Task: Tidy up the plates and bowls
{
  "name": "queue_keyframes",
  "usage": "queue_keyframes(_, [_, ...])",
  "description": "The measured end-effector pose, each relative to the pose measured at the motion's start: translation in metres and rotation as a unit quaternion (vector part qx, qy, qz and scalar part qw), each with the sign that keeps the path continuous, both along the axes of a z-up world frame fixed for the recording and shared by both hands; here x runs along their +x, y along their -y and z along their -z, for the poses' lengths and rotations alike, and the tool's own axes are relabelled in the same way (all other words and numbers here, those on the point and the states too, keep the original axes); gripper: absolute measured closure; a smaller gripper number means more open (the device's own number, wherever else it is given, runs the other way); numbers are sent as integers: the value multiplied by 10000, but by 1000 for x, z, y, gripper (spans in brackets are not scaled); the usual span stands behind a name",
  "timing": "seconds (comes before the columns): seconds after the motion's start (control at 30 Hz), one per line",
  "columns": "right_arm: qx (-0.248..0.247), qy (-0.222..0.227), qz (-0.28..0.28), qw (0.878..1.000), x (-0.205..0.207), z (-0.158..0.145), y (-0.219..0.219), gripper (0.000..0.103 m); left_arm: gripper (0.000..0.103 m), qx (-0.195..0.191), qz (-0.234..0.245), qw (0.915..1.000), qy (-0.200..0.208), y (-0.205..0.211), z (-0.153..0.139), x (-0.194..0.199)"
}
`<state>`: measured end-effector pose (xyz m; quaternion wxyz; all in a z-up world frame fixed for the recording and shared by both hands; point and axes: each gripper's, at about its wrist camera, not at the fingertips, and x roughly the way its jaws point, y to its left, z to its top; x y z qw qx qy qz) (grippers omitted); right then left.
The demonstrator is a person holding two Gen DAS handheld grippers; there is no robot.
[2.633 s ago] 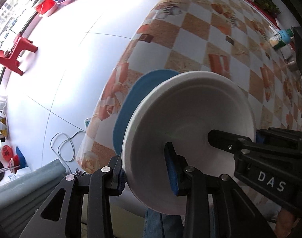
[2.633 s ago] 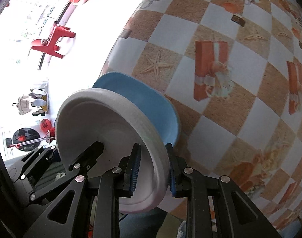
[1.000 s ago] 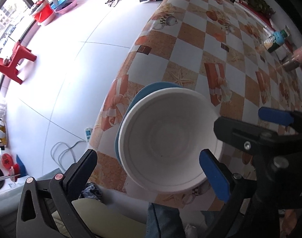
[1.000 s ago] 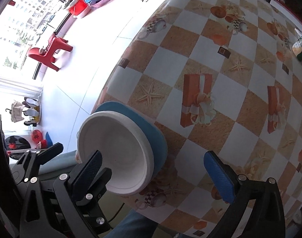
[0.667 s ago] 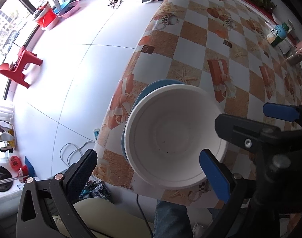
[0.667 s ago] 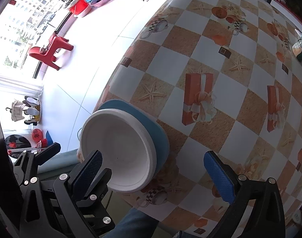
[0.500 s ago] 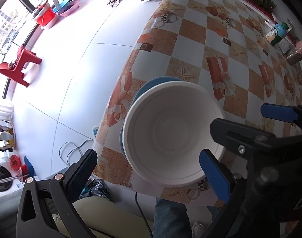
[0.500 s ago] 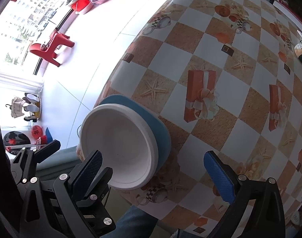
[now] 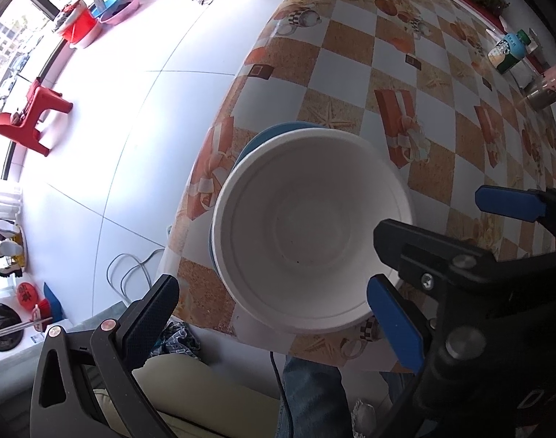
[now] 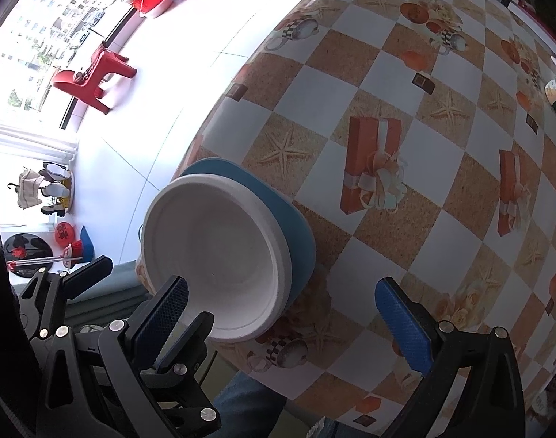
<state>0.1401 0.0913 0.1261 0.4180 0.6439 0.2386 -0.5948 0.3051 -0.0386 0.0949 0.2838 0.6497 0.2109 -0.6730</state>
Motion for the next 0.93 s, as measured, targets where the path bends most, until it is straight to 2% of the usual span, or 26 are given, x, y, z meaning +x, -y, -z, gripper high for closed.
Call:
queue_keyframes(0.73, [26, 56, -45, 10000, -1, 6, 0, 0, 0, -116, 23, 9998, 133, -1, 3, -6])
queue_keyframes(0.83, [0, 74, -50, 10000, -2, 7, 0, 0, 0, -197, -7, 9997, 130, -1, 2, -7])
queue_keyframes(0.93, [-67, 132, -86, 9999, -2, 8, 1, 0, 0, -538, 53, 9985, -28, -3, -6, -7])
